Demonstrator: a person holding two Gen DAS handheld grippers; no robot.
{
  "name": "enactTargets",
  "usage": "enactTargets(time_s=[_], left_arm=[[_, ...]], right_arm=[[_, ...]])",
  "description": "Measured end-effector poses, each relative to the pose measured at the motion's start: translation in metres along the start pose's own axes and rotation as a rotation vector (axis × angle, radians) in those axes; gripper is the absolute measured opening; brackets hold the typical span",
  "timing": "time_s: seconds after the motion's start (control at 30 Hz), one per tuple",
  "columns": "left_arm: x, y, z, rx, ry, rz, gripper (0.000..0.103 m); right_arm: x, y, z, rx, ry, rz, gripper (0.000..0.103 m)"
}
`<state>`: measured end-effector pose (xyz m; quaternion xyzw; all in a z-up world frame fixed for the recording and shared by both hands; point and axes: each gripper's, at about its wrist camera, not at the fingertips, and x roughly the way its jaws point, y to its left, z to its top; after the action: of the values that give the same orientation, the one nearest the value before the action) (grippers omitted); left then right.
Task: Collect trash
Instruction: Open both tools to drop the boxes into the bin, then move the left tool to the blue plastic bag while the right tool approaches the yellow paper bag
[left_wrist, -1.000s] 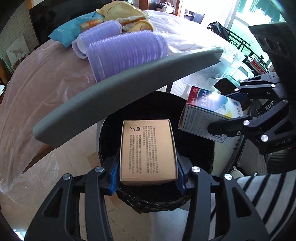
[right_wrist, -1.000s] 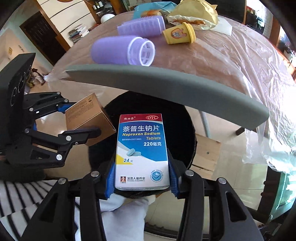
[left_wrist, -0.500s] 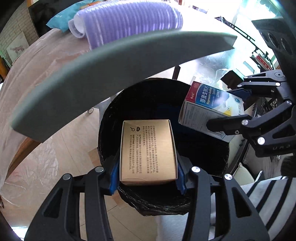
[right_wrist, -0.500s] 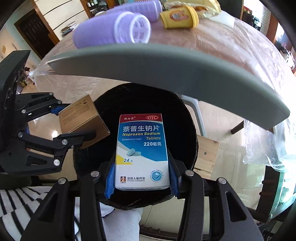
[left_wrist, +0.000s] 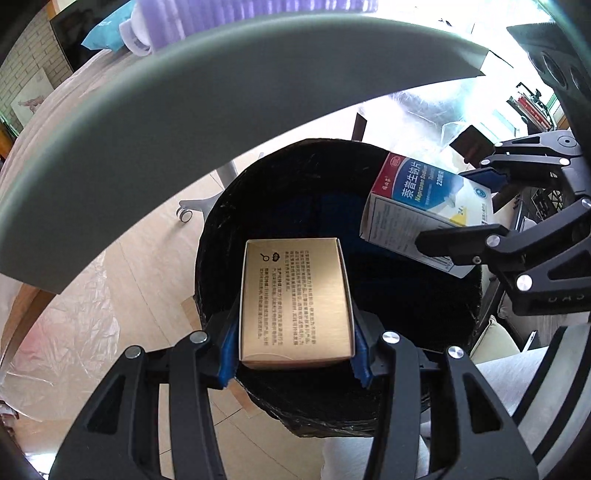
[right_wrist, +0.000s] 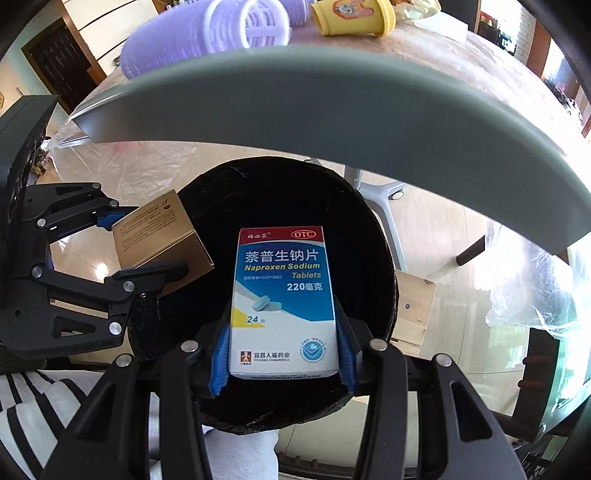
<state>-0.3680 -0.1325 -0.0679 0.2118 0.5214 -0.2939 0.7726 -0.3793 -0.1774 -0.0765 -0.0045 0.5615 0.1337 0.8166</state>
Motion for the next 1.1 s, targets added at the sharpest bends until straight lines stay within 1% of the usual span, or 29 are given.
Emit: enactTargets(time_s=[0.27, 0.3, 0.33, 0.37, 0.4, 0.57, 0.63, 0.7, 0.8, 0.87, 0.93, 1.0, 1.07, 1.1], left_arm=[[0.007, -0.004, 0.004, -0.003, 0.012, -0.007, 0.049], [0.005, -0.002, 0.003, -0.003, 0.005, -0.014, 0.050], [0.004, 0.000, 0.003, -0.006, 0.001, -0.015, 0.057], [0.004, 0.000, 0.004, -0.010, 0.000, -0.007, 0.070], [0.001, 0.002, 0.003, -0.013, -0.010, -0.002, 0.073], [-0.007, 0.000, 0.004, -0.009, -0.029, -0.002, 0.076], [-0.012, 0.000, 0.004, -0.012, -0.037, -0.005, 0.076], [-0.019, 0.000, 0.003, -0.017, -0.052, -0.011, 0.077], [-0.036, 0.003, 0.001, -0.025, -0.086, -0.029, 0.078], [-0.055, 0.005, 0.000, -0.022, -0.130, -0.038, 0.086], [-0.079, 0.007, 0.001, -0.025, -0.184, -0.057, 0.090], [-0.100, 0.013, 0.003, -0.033, -0.235, -0.088, 0.094], [-0.122, 0.018, 0.012, -0.045, -0.303, -0.104, 0.101], [-0.131, 0.023, 0.017, -0.055, -0.334, -0.097, 0.101]], right_arm=[[0.000, -0.003, 0.003, 0.009, 0.005, -0.016, 0.046], [-0.004, -0.001, 0.003, 0.018, -0.002, -0.015, 0.049], [-0.005, -0.001, 0.002, 0.026, -0.005, -0.007, 0.055], [-0.008, -0.002, 0.002, 0.035, -0.008, -0.008, 0.072], [-0.013, -0.003, 0.001, 0.040, -0.017, -0.016, 0.078], [-0.035, -0.002, -0.005, 0.037, -0.041, -0.023, 0.079], [-0.046, -0.002, -0.007, 0.038, -0.060, -0.032, 0.080], [-0.059, -0.001, -0.007, 0.044, -0.083, -0.040, 0.083], [-0.087, -0.004, -0.006, 0.049, -0.133, -0.044, 0.083], [-0.108, -0.005, -0.006, 0.041, -0.180, -0.059, 0.085], [-0.133, -0.008, 0.000, 0.034, -0.246, -0.080, 0.090], [-0.157, -0.013, 0.009, 0.038, -0.326, -0.106, 0.098], [-0.171, -0.022, 0.024, 0.061, -0.382, -0.133, 0.099], [-0.176, -0.026, 0.033, 0.080, -0.401, -0.142, 0.099]])
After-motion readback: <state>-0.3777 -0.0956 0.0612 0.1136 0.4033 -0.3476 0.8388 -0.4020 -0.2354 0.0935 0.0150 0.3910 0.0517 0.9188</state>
